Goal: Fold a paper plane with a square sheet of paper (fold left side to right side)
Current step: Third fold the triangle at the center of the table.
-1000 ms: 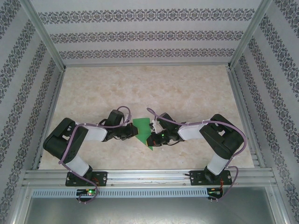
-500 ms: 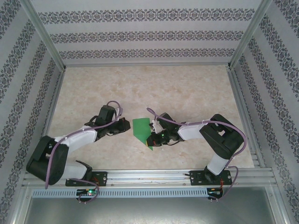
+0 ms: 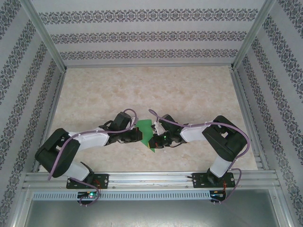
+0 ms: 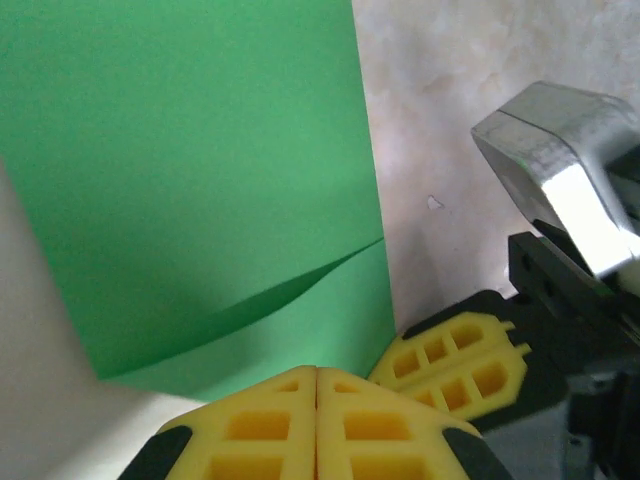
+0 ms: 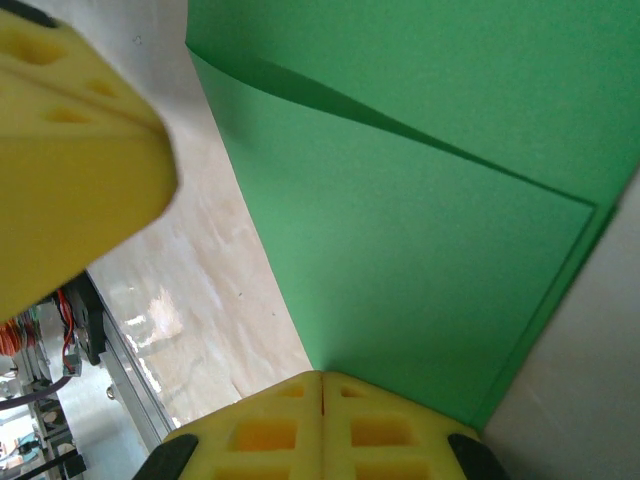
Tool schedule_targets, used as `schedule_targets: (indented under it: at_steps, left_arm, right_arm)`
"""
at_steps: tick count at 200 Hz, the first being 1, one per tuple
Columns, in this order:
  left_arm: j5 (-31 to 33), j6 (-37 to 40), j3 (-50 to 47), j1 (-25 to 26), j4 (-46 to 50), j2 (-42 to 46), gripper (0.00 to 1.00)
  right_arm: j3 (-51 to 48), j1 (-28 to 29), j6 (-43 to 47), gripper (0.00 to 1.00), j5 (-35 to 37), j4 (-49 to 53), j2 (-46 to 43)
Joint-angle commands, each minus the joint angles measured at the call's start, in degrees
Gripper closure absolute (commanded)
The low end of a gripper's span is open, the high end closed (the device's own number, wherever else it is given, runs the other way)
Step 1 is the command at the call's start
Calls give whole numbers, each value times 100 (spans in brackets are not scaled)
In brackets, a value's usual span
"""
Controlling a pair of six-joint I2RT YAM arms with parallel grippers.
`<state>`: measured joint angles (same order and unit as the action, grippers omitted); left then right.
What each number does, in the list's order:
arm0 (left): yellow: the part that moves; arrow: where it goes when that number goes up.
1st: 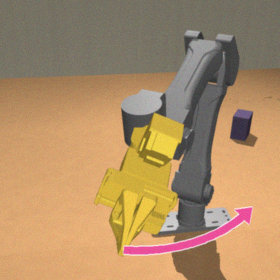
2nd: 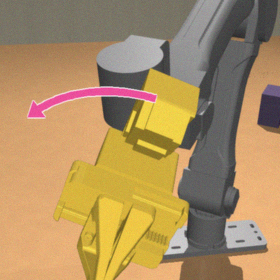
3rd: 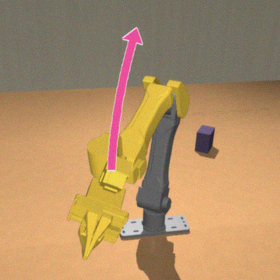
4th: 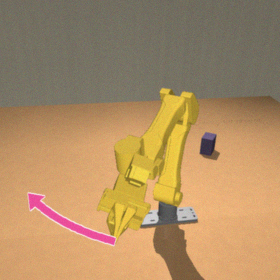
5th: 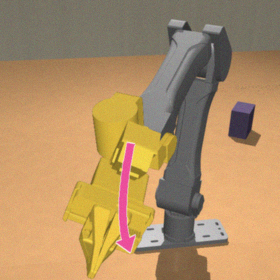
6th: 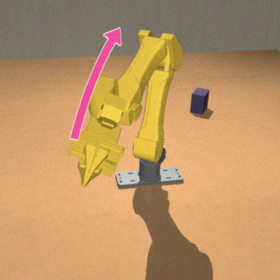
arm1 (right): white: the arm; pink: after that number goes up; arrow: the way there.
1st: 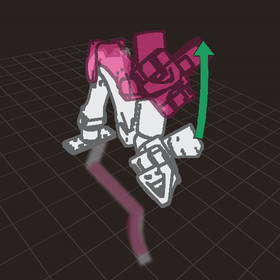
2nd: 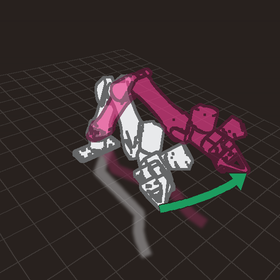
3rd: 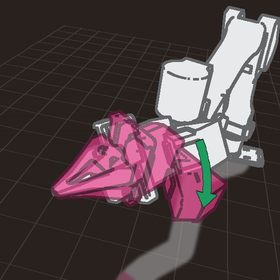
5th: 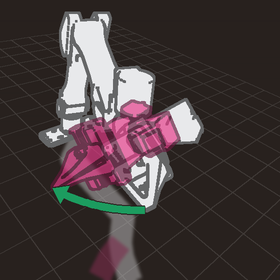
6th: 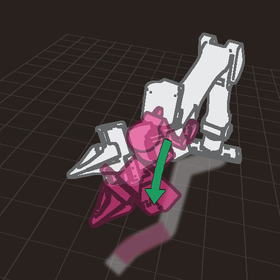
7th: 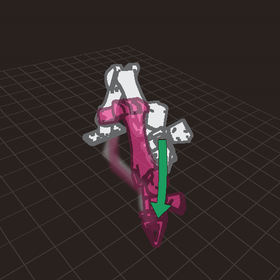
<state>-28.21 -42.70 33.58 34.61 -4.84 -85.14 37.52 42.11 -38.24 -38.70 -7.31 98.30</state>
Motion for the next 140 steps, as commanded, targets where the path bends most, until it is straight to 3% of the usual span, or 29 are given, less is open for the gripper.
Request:
schedule_targets:
  at_steps: [1, 140]
  left_arm:
    - [58, -10, 224, 131, -303, -282, 94]
    - [962, 16, 94, 222, 459, -828, 100]
  right_arm:
    - [-210, -27, 80, 100, 829, 747, 387]
    - [-179, 62, 18, 100, 584, 922, 88]
